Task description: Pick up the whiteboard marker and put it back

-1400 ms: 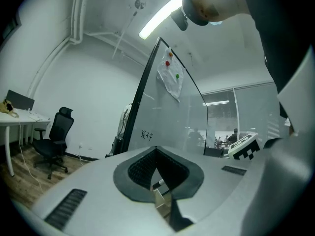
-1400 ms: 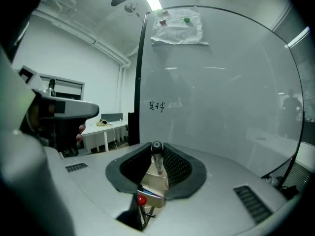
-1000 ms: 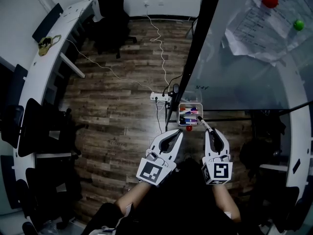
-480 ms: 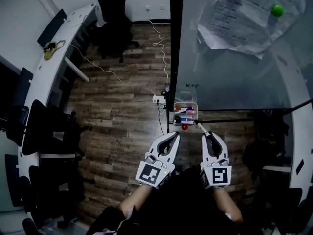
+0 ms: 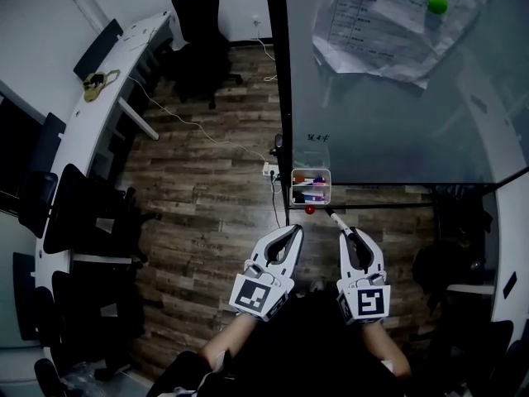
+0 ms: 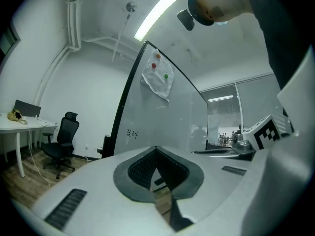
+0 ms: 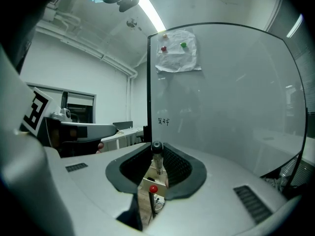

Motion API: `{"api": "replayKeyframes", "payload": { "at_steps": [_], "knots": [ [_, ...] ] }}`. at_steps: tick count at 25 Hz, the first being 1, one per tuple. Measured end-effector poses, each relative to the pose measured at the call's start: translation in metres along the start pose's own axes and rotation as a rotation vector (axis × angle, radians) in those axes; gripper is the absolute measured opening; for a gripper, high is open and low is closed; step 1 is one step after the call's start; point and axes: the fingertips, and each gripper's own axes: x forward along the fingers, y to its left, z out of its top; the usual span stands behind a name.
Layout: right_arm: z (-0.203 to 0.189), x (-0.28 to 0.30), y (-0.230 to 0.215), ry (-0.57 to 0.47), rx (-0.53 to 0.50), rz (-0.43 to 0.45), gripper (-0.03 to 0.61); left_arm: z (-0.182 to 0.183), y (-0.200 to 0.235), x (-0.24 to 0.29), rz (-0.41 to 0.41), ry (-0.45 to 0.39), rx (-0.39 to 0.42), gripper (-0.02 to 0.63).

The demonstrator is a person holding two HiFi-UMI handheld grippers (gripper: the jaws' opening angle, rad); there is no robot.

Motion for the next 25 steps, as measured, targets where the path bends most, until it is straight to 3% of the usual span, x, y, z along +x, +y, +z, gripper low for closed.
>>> {"api": "replayKeyframes", "payload": {
  "at_steps": [6, 16, 20, 25],
  "knots": [
    [0.004, -0.011, -0.002, -0.019, 0.001, 0.024, 0.084, 0.000, -0.006, -0.005, 0.027, 0.010, -0.001, 0.008],
    [0.010, -0.014, -0.012, -0.024, -0.019, 0.028, 0.084, 0.002, -0.019, 0.006, -0.009, -0.016, -0.002, 0.008],
    [0.009, -0.013, -0.015, -0.019, -0.002, 0.021, 0.084, -0.002, -0.018, 0.010, 0.004, 0.008, 0.024, 0.006],
    [0.007, -0.010, -0.017, -0.016, -0.023, 0.036, 0.084, 0.008, -0.014, 0.012, 0.028, -0.021, 0.008, 0.006]
  ]
}}
